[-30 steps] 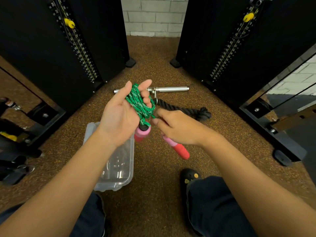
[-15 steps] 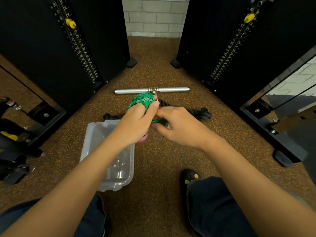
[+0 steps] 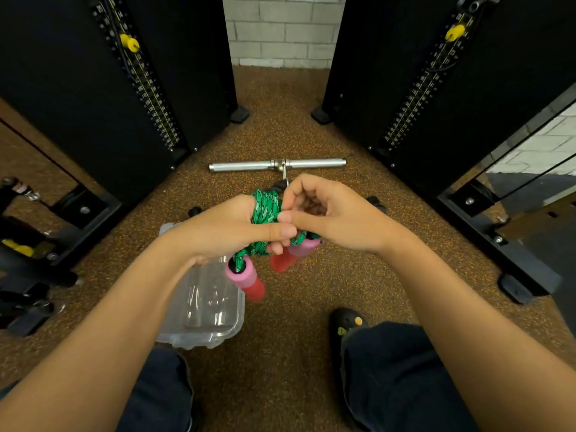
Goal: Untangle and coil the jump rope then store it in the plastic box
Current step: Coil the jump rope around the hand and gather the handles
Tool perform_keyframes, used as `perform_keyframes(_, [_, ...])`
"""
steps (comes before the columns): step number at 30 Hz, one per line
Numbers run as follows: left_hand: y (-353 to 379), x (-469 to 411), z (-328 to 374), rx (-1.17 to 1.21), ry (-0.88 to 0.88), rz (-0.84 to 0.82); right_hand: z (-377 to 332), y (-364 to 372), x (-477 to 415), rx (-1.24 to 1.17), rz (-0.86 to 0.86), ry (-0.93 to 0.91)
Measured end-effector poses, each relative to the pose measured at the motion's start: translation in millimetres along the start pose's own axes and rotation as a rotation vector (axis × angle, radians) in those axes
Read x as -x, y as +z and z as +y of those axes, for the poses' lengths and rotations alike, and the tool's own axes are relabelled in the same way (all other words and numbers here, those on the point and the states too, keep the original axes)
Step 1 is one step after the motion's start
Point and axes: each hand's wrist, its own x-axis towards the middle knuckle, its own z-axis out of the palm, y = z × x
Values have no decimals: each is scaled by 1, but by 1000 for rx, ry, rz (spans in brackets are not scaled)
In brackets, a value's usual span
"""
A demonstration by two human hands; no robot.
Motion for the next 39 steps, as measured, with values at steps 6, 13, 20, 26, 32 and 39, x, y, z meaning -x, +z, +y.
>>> perform_keyframes(6, [-7, 1, 0, 170, 47, 124, 1, -12, 1, -247, -12, 80])
perform_keyframes(13, [-6, 2, 2, 226, 62, 169, 3, -11, 6, -83, -49, 89])
perform_keyframes(20, [-7, 0, -2, 54, 45, 194, 3, -18, 9, 104, 23, 47])
perform_keyframes(26, [-4, -1, -1, -22, 133, 263, 5, -19, 9, 104, 46, 36])
perform_keyframes(32, [-2, 4, 3, -94, 170, 296, 9, -16, 7, 68, -6, 52])
perform_keyframes(39, [-4, 2, 1, -62, 182, 270, 7, -18, 7, 20, -8, 21])
